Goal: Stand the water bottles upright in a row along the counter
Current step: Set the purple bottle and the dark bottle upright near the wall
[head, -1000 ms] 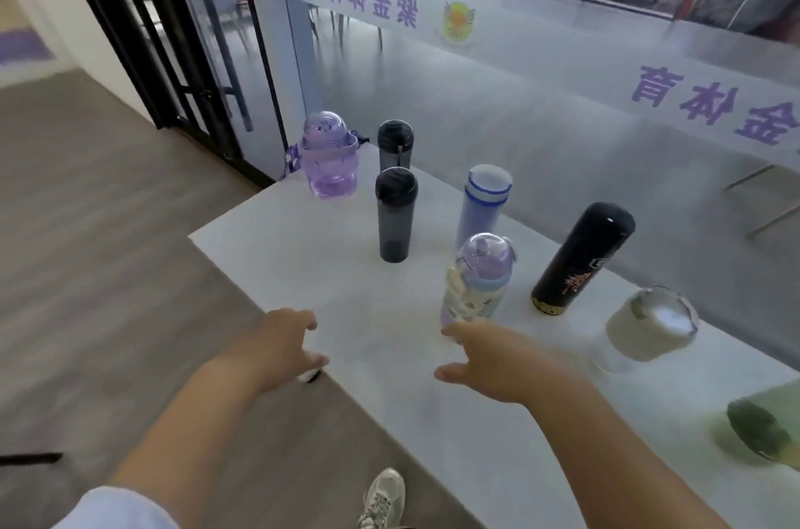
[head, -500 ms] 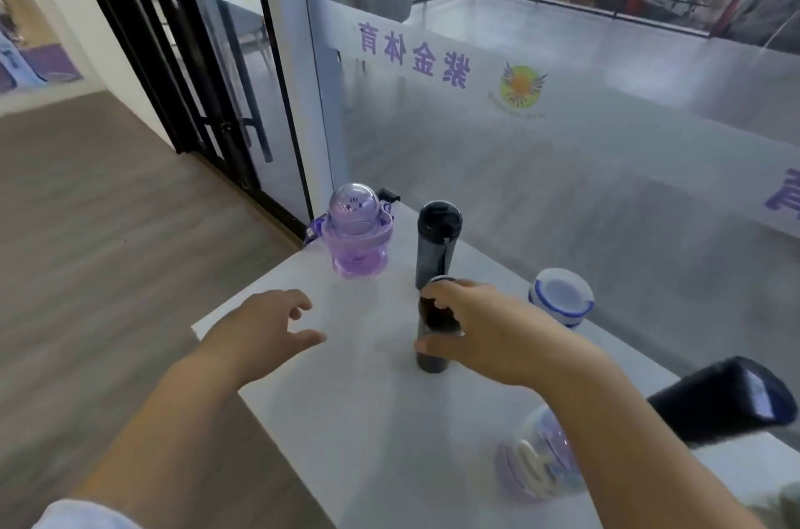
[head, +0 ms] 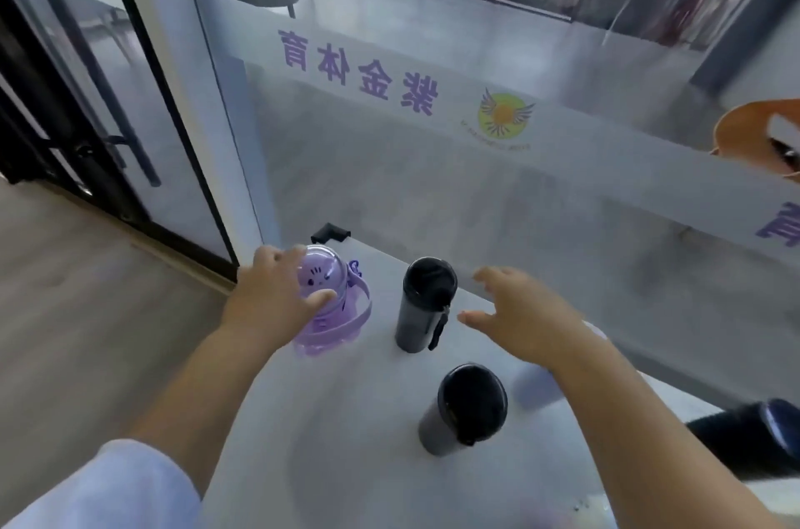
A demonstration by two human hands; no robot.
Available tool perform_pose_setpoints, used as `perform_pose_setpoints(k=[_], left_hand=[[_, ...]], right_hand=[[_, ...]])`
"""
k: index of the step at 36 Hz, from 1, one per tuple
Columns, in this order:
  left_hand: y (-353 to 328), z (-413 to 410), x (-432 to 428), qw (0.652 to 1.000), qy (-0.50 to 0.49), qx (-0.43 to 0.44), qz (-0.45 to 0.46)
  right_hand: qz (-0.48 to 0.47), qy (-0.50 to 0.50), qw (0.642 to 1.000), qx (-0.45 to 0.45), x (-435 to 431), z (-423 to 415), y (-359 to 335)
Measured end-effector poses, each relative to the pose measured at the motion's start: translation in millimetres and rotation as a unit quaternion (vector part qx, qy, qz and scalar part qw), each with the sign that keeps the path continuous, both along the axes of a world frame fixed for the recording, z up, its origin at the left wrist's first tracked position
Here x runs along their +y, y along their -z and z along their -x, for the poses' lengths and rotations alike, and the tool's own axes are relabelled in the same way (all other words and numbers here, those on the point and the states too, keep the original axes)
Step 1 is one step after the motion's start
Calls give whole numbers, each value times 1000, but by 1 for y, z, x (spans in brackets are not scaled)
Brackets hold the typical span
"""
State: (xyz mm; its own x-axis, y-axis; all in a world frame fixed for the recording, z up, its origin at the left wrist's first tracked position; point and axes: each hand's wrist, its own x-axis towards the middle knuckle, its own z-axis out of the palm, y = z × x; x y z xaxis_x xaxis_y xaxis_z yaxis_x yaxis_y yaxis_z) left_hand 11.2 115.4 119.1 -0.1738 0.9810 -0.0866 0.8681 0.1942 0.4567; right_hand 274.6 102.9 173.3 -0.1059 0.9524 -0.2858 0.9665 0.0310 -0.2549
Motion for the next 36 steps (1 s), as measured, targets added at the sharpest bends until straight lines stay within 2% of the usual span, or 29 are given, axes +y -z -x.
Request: perform_pose_setpoints(k=[5,9,19,29,36], left_hand=[[14,10,34,999,18,10,48],[20,15,47,996,40,-32,70],[29,26,79,984,156,-80,41],[28,24,115,967,247,-48,40],[31,4,147,960,270,-56,35]], right_hand=[[-8,45,999,-7,21,24,19],[-2,40,999,14,31,39,29],[-9,47,998,36,48,55,47],[-58,79,994,49,57,48,61],[-59,96,992,57,74,42,62]])
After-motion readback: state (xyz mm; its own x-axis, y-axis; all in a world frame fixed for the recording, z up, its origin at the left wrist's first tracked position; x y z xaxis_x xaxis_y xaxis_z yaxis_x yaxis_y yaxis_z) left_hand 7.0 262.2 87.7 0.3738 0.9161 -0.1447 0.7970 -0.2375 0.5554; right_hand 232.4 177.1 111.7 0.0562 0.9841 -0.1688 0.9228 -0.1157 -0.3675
